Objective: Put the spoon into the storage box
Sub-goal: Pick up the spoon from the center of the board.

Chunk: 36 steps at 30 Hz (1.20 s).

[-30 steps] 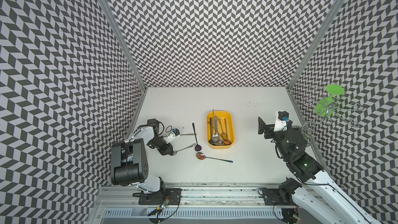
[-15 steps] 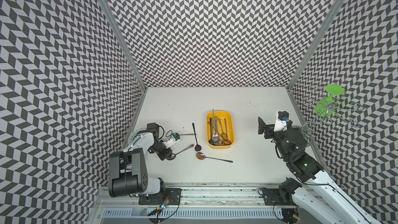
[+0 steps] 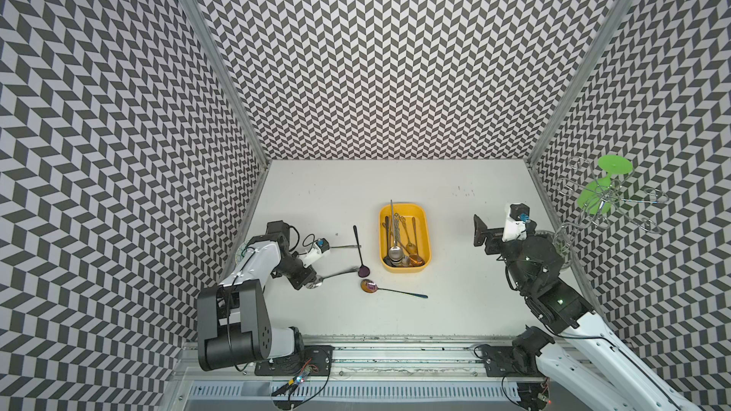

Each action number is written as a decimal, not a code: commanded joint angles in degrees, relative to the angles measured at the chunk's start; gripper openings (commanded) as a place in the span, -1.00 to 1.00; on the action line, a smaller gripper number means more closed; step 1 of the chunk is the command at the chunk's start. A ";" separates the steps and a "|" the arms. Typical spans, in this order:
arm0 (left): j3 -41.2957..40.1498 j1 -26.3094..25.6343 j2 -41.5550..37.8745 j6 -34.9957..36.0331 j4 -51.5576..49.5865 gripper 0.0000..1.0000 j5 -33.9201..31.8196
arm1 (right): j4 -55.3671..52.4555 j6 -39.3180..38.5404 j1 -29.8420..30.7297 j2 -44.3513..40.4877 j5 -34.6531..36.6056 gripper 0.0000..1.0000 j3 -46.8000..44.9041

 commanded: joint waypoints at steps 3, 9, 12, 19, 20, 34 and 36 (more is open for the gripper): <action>8.82 1.42 -1.68 2.20 -7.04 -1.00 6.66 | 2.05 0.40 0.41 0.00 -0.40 1.00 0.10; 19.96 1.34 -1.01 -0.98 -10.40 -1.00 16.52 | 2.09 0.54 0.41 0.16 -0.46 1.00 0.31; 23.73 0.69 -1.08 -5.86 -8.67 -1.00 24.48 | 2.32 0.57 0.46 0.09 -1.73 1.00 0.36; 20.91 -5.51 -6.02 -30.84 14.95 -1.00 31.06 | 2.25 0.45 0.44 -0.64 -1.30 1.00 0.06; 19.61 -6.93 -7.05 -34.55 19.09 -1.00 31.31 | 2.18 0.40 0.41 -0.62 -1.18 1.00 0.20; 2.03 -20.01 -8.61 -82.69 61.39 -1.00 24.80 | 2.93 0.05 0.41 -0.87 -0.70 1.00 -0.49; -1.52 -20.07 -8.52 -88.76 65.93 -1.00 24.75 | 2.71 0.19 0.42 -0.73 -0.22 1.00 -0.38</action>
